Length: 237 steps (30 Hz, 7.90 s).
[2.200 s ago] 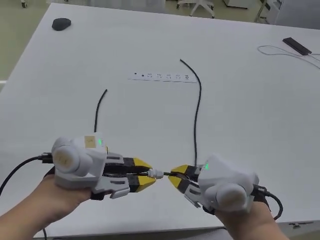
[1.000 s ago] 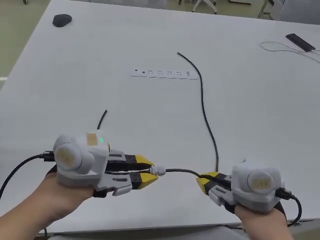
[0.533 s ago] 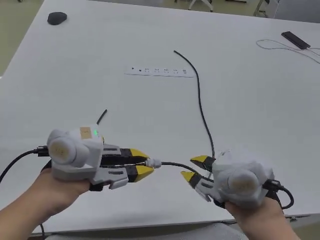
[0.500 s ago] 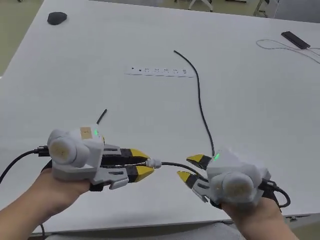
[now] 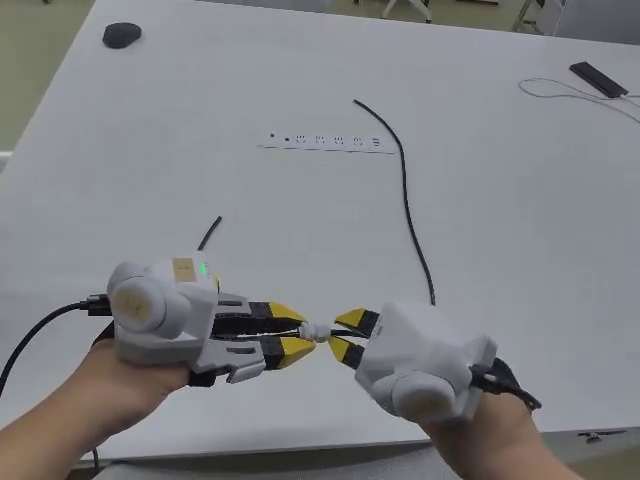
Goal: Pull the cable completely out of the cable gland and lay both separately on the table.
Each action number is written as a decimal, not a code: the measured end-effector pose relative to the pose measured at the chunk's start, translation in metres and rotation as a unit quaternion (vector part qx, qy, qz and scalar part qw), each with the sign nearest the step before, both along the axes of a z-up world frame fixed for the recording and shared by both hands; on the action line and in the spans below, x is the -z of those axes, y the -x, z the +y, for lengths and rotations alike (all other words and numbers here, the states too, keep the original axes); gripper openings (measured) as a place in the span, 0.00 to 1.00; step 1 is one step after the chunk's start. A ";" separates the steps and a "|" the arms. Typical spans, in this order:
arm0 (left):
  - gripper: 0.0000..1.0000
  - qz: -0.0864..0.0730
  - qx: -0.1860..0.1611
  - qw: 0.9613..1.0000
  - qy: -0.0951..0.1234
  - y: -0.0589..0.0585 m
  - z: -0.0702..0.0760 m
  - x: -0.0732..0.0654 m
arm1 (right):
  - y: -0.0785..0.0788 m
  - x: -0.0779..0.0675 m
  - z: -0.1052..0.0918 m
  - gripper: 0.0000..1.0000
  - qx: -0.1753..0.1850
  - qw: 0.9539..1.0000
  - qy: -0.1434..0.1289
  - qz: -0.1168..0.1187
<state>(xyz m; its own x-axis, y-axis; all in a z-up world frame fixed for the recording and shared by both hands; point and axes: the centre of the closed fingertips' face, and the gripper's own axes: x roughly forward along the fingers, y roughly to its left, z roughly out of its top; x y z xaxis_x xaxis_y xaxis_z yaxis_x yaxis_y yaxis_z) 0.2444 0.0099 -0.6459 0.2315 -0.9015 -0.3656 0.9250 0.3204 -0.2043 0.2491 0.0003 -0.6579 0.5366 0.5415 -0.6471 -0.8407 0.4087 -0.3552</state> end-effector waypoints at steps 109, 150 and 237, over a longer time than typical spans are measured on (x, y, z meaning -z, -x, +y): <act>0.15 0.006 -0.017 1.000 -0.012 0.000 0.008 0.006 | 0.001 0.007 0.008 0.00 -0.036 0.999 0.024 0.013; 0.15 0.003 -0.029 1.000 -0.011 -0.001 0.011 0.003 | -0.014 0.071 -0.083 0.00 0.237 0.951 -0.130 0.152; 0.15 0.000 -0.046 0.999 0.021 -0.017 0.024 -0.009 | -0.031 0.074 -0.109 0.00 0.372 0.882 -0.212 0.196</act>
